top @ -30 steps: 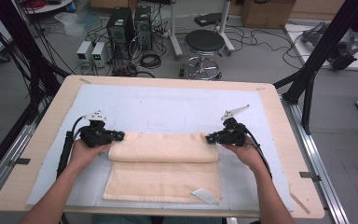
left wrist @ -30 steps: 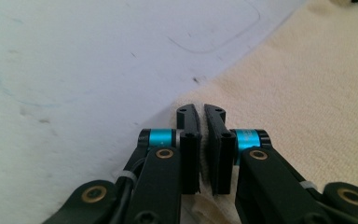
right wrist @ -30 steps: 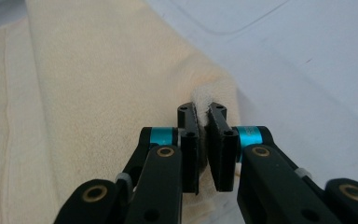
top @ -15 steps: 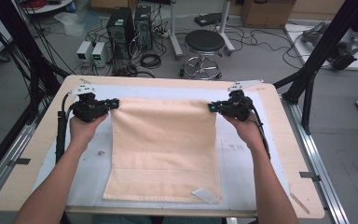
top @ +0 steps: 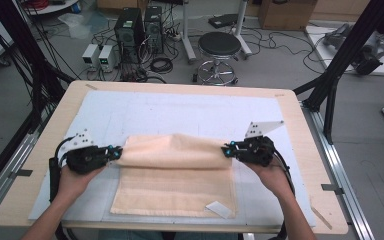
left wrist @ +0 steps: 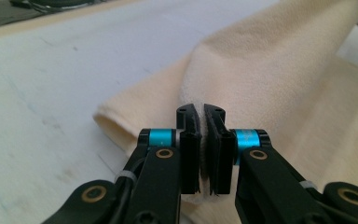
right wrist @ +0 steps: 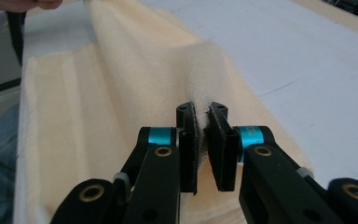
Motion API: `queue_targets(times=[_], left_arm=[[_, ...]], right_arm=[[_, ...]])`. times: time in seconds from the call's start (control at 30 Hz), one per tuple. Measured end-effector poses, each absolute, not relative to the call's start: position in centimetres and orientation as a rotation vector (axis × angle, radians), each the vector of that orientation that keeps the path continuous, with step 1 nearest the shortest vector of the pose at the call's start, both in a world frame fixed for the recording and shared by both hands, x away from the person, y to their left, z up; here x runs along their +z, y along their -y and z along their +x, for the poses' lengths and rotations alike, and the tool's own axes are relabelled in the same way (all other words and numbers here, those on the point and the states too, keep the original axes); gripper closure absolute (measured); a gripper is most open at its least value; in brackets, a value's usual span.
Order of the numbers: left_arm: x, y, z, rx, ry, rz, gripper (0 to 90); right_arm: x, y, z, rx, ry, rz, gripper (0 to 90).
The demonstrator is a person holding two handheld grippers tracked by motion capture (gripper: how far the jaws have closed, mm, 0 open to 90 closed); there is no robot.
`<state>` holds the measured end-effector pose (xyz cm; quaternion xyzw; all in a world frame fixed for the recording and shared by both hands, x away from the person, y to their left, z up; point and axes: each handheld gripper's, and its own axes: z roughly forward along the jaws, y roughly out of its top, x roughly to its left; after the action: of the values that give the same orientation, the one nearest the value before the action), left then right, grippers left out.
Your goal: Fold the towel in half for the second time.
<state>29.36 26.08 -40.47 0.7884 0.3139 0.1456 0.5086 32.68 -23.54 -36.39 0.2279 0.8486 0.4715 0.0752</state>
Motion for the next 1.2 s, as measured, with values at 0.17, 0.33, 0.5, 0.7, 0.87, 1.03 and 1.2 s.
queue_targets(times=[0.17,0.33,0.5,0.7,0.87,1.03,1.2], left_arm=[[-41.7,-26.5,26.3,0.271,-0.709,1.936,83.0],[-41.2,-26.8,25.1,0.292,-0.684,1.991,67.1],[-40.5,-26.3,25.3,0.311,-0.669,1.976,61.9],[-41.4,-24.2,25.8,0.274,-0.604,2.044,67.0],[-43.1,-23.1,26.7,0.244,-0.6,2.168,67.9],[-42.8,-22.6,26.6,0.258,-0.568,2.177,86.7],[-40.5,-23.5,25.4,0.275,-0.54,2.064,87.3]], right_arm=[[-38.2,24.0,29.9,1.332,-2.618,0.669,79.0],[-38.5,25.4,28.6,1.3,-2.609,0.718,63.8],[-37.9,25.2,28.3,1.32,-2.579,0.673,59.4],[-39.9,22.2,28.5,1.233,-2.691,0.545,58.7],[-42.0,21.6,29.0,1.092,-2.755,0.529,66.5],[-41.7,22.2,29.3,1.148,-2.753,0.517,82.4],[-39.3,23.5,28.8,1.258,-2.672,0.51,82.8]])
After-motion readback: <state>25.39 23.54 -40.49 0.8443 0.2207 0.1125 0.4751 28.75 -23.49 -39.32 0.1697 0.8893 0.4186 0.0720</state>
